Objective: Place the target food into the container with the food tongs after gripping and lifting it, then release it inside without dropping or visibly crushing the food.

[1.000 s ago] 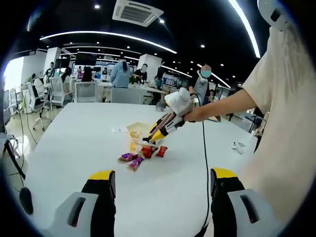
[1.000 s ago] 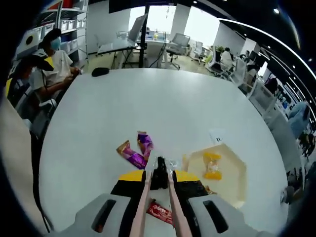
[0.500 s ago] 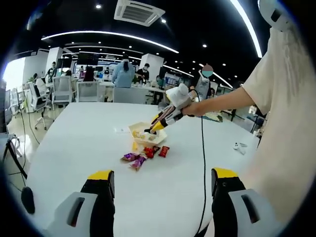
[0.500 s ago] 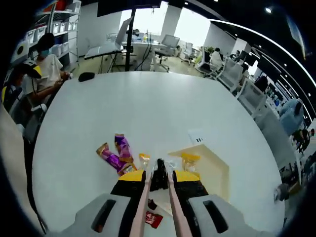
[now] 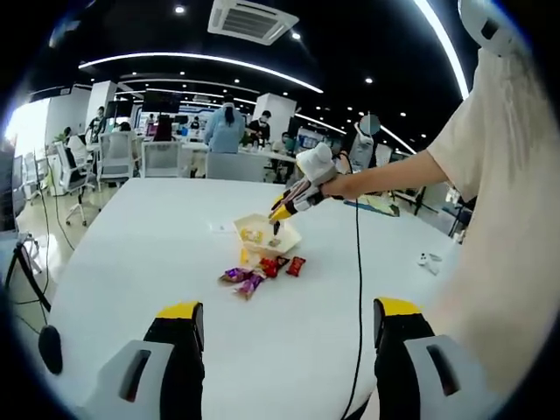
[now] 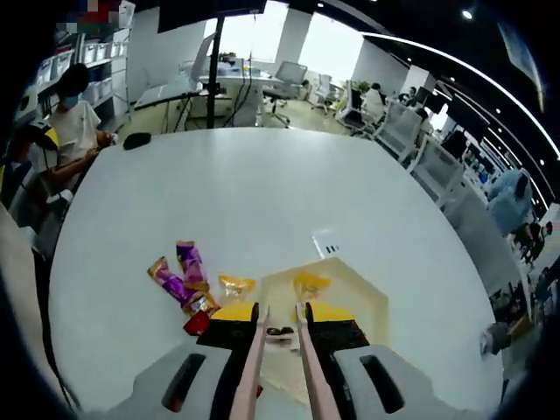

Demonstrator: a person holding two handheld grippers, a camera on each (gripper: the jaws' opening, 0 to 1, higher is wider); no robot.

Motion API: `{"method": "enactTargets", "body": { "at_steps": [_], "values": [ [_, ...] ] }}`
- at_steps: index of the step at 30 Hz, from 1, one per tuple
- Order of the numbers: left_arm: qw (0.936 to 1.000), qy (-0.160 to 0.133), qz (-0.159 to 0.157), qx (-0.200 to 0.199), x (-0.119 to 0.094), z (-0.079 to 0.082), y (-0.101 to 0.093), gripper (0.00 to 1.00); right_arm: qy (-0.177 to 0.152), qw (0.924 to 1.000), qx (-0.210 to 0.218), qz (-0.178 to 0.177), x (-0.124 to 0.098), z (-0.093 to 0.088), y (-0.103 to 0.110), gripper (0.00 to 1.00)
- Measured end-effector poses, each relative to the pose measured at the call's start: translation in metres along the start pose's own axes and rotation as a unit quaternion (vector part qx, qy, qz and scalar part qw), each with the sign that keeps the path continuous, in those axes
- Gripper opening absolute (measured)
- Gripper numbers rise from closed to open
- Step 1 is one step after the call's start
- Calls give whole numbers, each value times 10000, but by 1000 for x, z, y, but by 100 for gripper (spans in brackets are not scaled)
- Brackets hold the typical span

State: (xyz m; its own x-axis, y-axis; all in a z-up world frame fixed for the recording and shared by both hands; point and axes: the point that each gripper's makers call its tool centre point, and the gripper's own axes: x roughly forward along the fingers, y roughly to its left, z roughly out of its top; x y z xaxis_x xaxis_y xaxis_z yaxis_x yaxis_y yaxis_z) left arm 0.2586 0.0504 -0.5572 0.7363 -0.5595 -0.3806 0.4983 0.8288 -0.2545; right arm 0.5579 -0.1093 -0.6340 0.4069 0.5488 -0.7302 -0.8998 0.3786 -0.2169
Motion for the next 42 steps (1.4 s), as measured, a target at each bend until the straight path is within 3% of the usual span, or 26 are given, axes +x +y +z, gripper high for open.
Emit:
{"method": "enactTargets", "body": {
  "at_steps": [14,21,28,33,42],
  "values": [
    [10000,57,12,-52,5,-2,1,79,27,9998,63,-170,3,-7,-22,20],
    [10000,53,11,-80,7,-3,1,78,-144,9968,542,-569,-11,-13,-56,20],
    [9999,66,-54,-52,12,-1,-1,78,-158,9904,928,-1008,-30,-36,-79,21],
    [9999,68,-104,-39,15,-1,-4,78,5,9928,791,-900,-30,-48,-63,21],
    [9998,39,-169,9,16,2,-9,78,175,9993,238,-211,-12,-49,10,21]
  ]
}}
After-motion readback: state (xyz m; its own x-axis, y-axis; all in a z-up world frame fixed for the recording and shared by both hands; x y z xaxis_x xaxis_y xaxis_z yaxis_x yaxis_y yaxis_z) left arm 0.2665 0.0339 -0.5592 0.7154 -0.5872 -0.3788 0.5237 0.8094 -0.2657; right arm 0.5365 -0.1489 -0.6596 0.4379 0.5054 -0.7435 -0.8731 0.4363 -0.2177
